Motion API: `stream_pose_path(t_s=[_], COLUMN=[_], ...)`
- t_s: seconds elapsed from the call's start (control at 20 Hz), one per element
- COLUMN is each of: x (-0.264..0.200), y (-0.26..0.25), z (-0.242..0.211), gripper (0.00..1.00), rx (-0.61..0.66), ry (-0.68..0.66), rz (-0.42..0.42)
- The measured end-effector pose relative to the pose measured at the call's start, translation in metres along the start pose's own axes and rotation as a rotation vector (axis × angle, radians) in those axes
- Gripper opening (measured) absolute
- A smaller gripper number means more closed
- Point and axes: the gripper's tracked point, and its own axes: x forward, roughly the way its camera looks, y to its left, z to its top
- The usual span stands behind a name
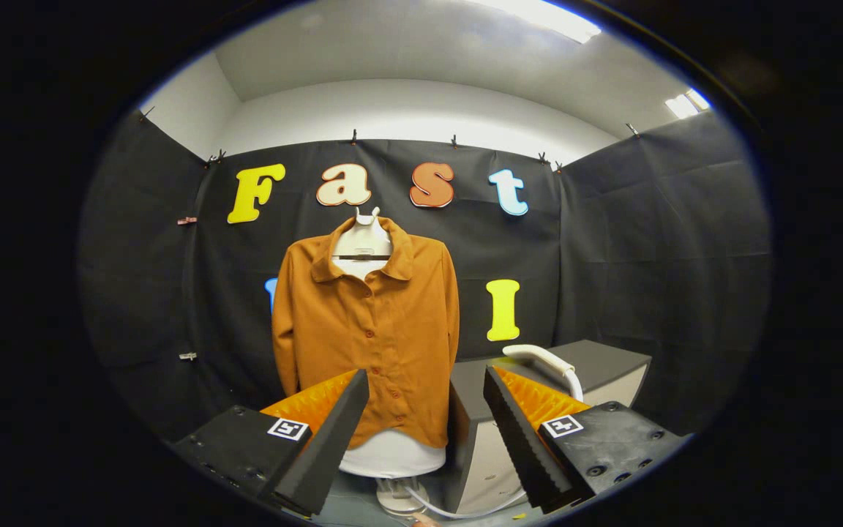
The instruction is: Iron the clothes twice with a garment steamer, once on the left side and once on the right side.
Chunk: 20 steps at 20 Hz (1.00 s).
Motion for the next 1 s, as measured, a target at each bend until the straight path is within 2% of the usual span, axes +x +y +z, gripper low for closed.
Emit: stream_pose_path(t_s=[0.4, 1.0], x=[0.131, 0.258], y=[-0.101, -0.236], z=[0.003, -0.061], gripper=[0.99, 0.99], rx=[0.008, 0.036], ry=[-0.005, 0.205], rz=[-0.005, -0.095])
